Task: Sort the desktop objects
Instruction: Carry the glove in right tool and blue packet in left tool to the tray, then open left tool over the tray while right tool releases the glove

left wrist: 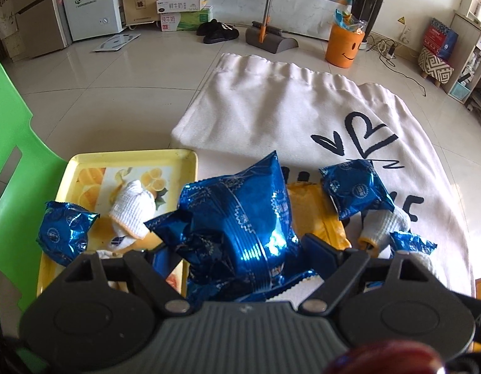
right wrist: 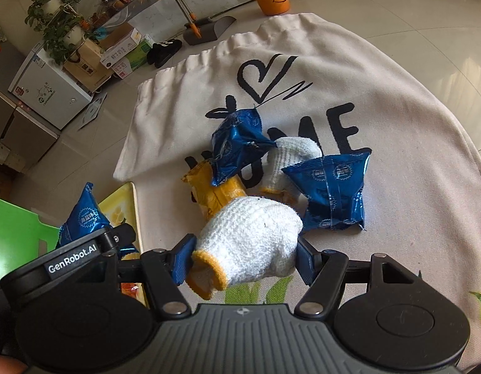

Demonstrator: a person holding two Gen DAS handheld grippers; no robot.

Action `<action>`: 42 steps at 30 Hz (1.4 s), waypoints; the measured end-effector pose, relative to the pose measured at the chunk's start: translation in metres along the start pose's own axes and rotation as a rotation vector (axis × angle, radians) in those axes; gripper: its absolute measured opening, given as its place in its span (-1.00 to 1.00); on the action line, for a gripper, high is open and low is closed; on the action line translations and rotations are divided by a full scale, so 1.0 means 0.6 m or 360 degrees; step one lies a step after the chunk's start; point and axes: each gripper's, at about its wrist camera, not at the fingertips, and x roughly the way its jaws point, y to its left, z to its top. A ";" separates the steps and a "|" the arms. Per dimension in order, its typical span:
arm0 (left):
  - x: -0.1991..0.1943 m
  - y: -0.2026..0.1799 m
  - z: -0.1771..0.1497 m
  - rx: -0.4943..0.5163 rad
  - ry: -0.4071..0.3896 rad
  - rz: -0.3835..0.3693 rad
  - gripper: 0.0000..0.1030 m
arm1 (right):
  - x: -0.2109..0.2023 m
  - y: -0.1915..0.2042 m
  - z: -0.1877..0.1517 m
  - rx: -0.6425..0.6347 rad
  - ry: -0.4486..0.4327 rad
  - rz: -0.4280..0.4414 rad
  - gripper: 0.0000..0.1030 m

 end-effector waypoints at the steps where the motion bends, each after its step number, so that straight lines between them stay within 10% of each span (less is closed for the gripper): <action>1: 0.001 0.008 0.003 -0.0015 0.0003 0.0005 0.64 | 0.005 0.008 -0.002 -0.0019 0.0006 0.0007 0.29; 19: 0.010 0.221 0.074 -0.0407 -0.0007 0.0143 0.64 | 0.104 0.180 -0.106 -0.0338 0.0449 0.0544 0.29; 30: 0.005 0.260 0.095 -0.0357 -0.0055 0.0233 0.64 | 0.164 0.250 -0.179 -0.0329 0.0732 0.0725 0.29; 42: 0.005 0.288 0.102 -0.0502 -0.0052 0.0271 0.92 | 0.171 0.272 -0.188 -0.0311 0.0711 0.0766 0.45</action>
